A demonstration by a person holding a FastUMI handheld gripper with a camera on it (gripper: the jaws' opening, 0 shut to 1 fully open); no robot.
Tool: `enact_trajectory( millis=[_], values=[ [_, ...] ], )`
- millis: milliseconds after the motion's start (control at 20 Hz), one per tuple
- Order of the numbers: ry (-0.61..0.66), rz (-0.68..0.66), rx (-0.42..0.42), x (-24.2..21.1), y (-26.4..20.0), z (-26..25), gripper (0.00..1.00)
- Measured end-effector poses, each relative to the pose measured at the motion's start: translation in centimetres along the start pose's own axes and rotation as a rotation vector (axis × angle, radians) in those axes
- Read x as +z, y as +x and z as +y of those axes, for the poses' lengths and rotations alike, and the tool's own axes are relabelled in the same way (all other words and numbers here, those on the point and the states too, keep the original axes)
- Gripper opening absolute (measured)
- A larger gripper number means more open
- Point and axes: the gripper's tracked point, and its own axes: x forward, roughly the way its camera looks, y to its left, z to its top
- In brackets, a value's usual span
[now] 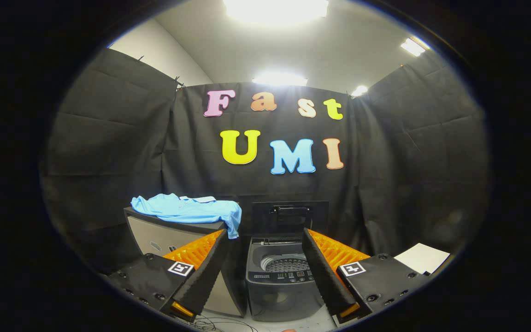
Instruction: Put the clothes into the washing machine and then close the washing machine lid.
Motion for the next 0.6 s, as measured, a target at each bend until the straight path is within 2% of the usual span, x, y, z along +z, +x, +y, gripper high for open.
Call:
enact_trajectory(
  millis=[600],
  values=[
    [-0.013, -0.020, 0.031, 1.8, 1.5, 0.5, 0.99]
  ],
)
